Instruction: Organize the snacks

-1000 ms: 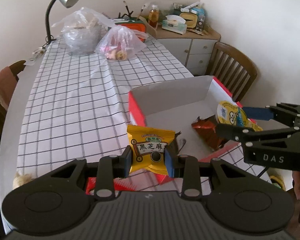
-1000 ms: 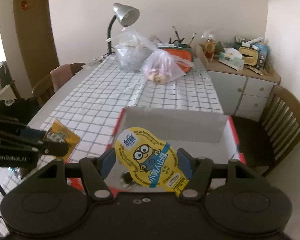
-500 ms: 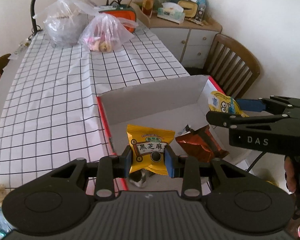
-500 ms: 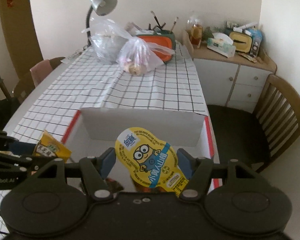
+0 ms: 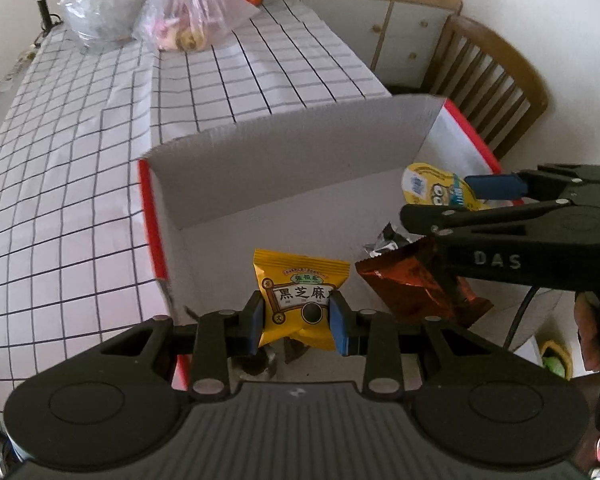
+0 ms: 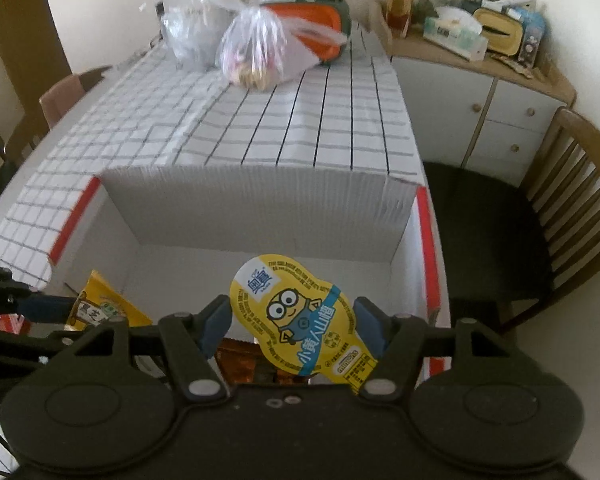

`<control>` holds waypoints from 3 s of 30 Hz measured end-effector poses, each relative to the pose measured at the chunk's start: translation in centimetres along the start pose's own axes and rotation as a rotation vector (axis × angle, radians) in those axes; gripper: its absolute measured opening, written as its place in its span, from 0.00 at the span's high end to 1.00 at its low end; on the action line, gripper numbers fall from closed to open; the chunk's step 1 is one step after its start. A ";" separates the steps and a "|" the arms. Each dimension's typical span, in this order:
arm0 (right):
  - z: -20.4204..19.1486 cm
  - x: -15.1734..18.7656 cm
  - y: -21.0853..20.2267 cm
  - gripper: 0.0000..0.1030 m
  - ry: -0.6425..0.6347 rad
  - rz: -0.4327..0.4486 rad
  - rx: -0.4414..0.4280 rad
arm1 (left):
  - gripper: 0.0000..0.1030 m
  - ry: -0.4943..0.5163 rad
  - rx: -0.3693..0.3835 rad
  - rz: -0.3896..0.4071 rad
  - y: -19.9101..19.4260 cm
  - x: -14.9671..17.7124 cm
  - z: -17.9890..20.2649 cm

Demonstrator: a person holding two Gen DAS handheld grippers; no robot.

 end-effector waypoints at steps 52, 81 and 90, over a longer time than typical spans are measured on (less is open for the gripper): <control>-5.5 2.5 -9.5 0.11 0.056 0.156 -0.090 | 0.37 0.006 0.050 0.199 -9.2 4.3 -3.3; -19.9 3.7 -13.7 0.01 0.047 0.232 -0.231 | 0.10 -0.074 0.082 0.317 -16.6 11.9 -15.1; -24.6 4.9 -12.1 0.01 0.031 0.186 -0.252 | 0.05 -0.136 0.070 0.284 -16.3 15.6 -21.3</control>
Point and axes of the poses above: each gripper's, at about its wrist camera, not at the fingertips, and y roughly the way its jaws point, z to its right, x to its underside, the point moved 4 cm from there along y, roughly the way its jaws point, and after that the axes turned 1 degree about -z, right-handed, at the moved point
